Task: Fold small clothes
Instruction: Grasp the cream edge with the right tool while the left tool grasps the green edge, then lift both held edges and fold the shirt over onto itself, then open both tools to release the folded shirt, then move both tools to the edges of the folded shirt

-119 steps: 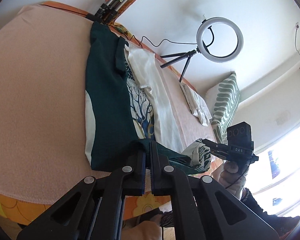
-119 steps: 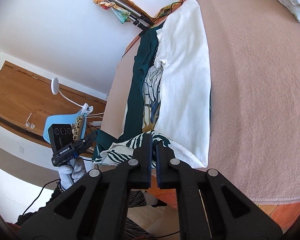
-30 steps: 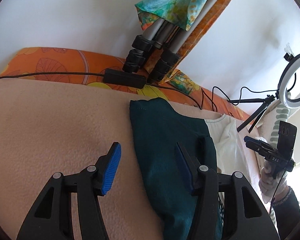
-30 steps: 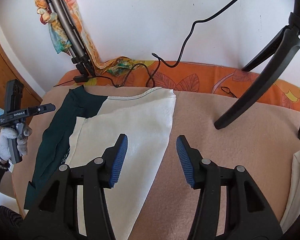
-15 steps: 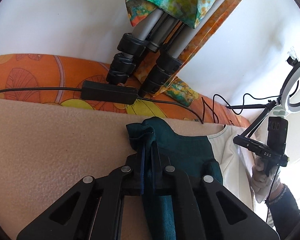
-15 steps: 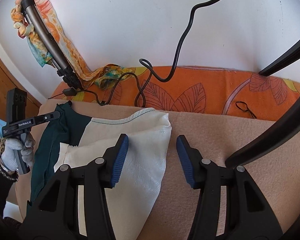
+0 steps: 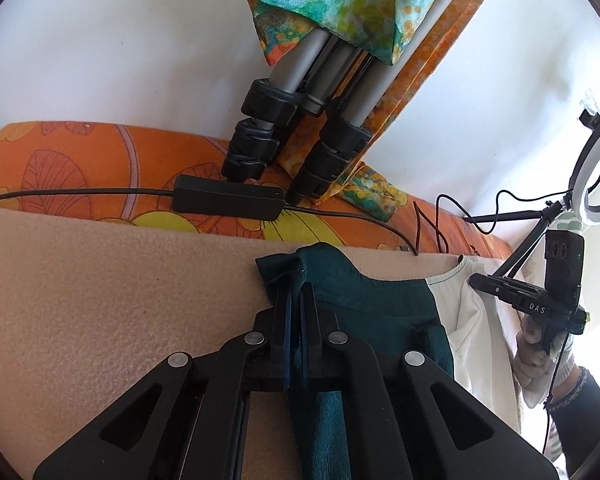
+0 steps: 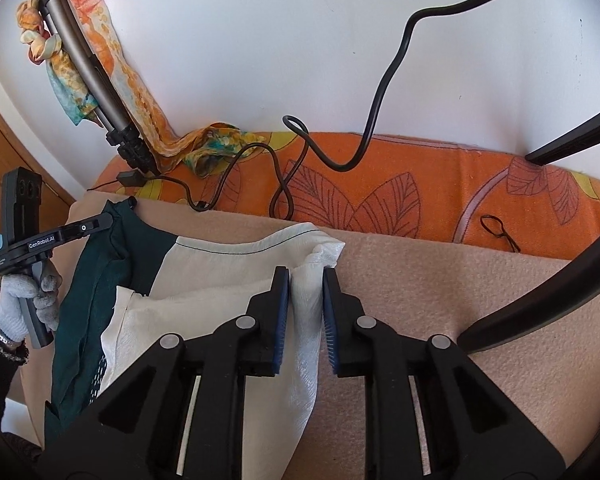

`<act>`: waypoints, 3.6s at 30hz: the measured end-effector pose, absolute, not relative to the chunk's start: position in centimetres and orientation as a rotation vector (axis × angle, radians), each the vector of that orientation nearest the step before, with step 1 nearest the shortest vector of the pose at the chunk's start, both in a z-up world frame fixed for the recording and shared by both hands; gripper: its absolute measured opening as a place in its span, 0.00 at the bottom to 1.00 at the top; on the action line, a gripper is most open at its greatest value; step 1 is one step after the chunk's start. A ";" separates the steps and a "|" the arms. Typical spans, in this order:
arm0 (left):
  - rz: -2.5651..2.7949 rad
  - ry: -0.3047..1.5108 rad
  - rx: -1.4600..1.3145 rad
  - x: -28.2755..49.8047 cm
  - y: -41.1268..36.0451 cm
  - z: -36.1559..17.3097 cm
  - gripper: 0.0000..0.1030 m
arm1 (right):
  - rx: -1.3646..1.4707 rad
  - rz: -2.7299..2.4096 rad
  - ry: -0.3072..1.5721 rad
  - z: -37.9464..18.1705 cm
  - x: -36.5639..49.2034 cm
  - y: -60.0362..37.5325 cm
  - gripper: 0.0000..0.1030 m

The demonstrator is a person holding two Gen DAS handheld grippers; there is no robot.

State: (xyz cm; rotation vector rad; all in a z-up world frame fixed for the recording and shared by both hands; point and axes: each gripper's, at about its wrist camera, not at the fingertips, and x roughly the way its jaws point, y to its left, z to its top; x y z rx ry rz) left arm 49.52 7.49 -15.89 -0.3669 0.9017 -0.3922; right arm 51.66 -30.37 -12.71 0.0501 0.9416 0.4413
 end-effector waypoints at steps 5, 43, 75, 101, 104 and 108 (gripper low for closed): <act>-0.406 0.864 -0.365 48.8 7.2 -14.8 0.01 | 0.040 0.474 0.893 -11.0 50.7 -30.2 0.05; -0.475 0.828 -0.171 17.1 4.5 -9.5 0.01 | -0.025 0.540 0.777 -5.8 17.6 -30.6 0.05; -0.523 0.890 -0.073 12.3 3.4 -11.1 0.12 | 0.295 0.504 1.038 -12.0 14.1 -36.4 0.41; -0.600 0.865 -0.090 18.6 -4.2 -8.0 0.12 | 0.342 0.443 0.926 -9.3 24.4 -36.9 0.33; -0.585 0.866 -0.074 20.1 -5.5 -8.3 0.12 | 0.392 0.437 0.954 -10.7 26.9 -36.7 0.41; -0.565 0.861 -0.087 21.8 -6.1 -8.6 0.12 | 0.436 0.454 0.986 -12.2 29.6 -36.3 0.41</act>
